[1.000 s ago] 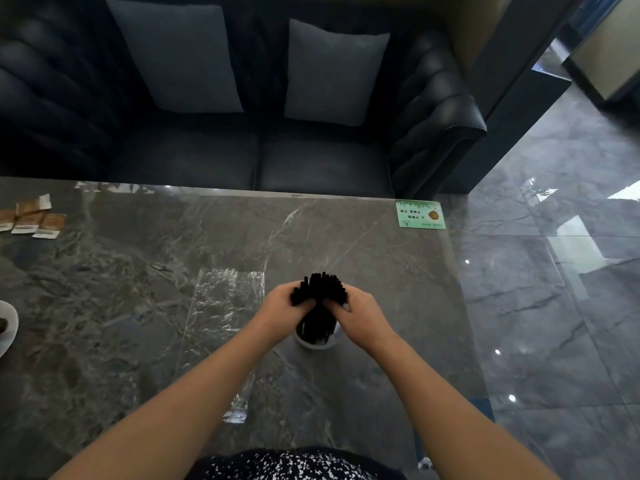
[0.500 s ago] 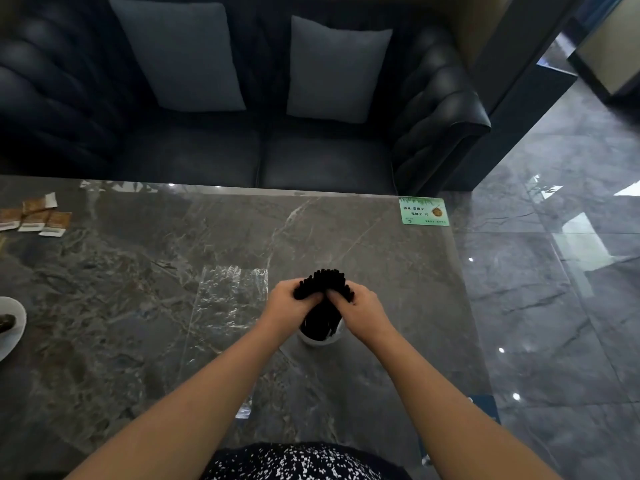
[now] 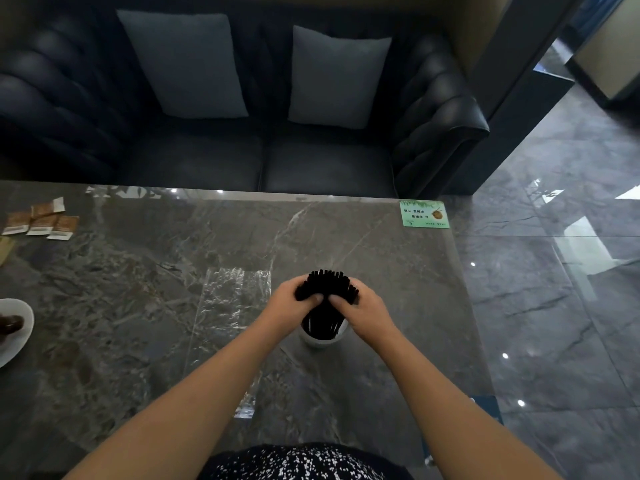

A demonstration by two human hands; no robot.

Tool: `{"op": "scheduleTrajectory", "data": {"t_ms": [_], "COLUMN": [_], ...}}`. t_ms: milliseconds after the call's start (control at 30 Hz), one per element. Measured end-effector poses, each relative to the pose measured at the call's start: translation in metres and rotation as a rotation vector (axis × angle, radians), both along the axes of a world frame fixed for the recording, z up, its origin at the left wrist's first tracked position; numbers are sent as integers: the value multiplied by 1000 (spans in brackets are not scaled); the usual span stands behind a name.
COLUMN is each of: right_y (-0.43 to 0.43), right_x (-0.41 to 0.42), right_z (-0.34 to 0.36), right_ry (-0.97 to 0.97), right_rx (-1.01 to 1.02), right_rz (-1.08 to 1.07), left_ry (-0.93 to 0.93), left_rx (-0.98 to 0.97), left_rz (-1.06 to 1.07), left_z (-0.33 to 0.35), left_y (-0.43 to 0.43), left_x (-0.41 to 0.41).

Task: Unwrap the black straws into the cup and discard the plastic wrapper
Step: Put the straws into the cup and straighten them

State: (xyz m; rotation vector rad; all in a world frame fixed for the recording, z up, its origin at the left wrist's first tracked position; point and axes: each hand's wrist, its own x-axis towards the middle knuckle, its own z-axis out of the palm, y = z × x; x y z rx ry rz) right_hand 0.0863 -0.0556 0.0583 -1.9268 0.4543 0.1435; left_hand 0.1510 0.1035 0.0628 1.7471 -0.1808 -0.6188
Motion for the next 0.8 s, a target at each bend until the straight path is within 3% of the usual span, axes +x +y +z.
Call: {"op": "scheduleTrajectory", "data": {"t_ms": [300,600,800], "right_y": [-4,2,1], "right_x": [-11,-9,-10], "right_z": [11,18,22], "right_ry": [-83,-107,-116], "right_rx": [-228,-201,-287], "right_rz": [-21,-61,-179], "left_ry": [-28,-34,-67], "left_rx": [42,66,76], "left_rz": [19,-27,-9], "left_z": [2,6,10], "left_y": [9,12,14], "left_x": [-3,2,0]}}
